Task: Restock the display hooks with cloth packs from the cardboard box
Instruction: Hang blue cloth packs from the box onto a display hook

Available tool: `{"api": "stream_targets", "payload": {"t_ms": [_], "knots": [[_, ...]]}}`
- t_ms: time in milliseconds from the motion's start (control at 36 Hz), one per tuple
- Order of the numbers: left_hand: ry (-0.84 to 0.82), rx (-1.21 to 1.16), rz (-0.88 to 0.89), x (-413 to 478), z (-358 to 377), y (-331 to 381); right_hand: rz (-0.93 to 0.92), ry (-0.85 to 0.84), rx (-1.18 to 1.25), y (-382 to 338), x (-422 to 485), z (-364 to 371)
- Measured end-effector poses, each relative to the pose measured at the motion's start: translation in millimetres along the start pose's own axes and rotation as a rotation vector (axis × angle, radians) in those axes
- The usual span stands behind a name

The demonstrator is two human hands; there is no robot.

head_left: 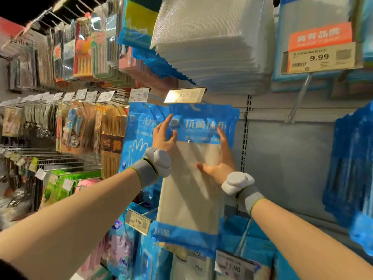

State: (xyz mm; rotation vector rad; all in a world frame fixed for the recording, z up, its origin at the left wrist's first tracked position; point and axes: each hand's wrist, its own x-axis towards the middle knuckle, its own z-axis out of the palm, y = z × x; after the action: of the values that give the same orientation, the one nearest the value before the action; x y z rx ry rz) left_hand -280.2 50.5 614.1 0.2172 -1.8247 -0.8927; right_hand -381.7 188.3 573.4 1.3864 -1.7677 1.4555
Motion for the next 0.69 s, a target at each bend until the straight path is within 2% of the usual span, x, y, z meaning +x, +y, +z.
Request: {"api": "stream_targets", "payload": {"t_ms": [139,278,389,500,556,639,695], "knots": [[0.048,0.005,-0.114,-5.2,5.2,-5.8,0.077,-0.012,-0.029,32.2,14.2,-4.4],[-0.001,-0.013,-0.207,-12.7,13.3,-17.3,0.185,0.005,-0.033,46.6,19.8,0.2],[-0.038,-0.058,-0.236,-18.8,24.5,-34.4,0.434,-0.064,-0.127,59.0,24.0,0.1],[-0.088,-0.050,-0.257,-23.0,34.1,-45.9,0.190,0.119,-0.122,66.5,24.8,1.6],[-0.111,-0.060,-0.272,-23.8,40.0,-51.5,0.147,0.151,-0.114,76.6,26.8,4.6],[-0.137,-0.067,-0.293,-24.4,46.8,-57.8,0.248,0.161,-0.146,89.4,38.1,1.6],[-0.156,-0.052,-0.299,-23.2,50.3,-62.5,0.326,0.145,-0.277,93.2,49.4,-1.4]]}}
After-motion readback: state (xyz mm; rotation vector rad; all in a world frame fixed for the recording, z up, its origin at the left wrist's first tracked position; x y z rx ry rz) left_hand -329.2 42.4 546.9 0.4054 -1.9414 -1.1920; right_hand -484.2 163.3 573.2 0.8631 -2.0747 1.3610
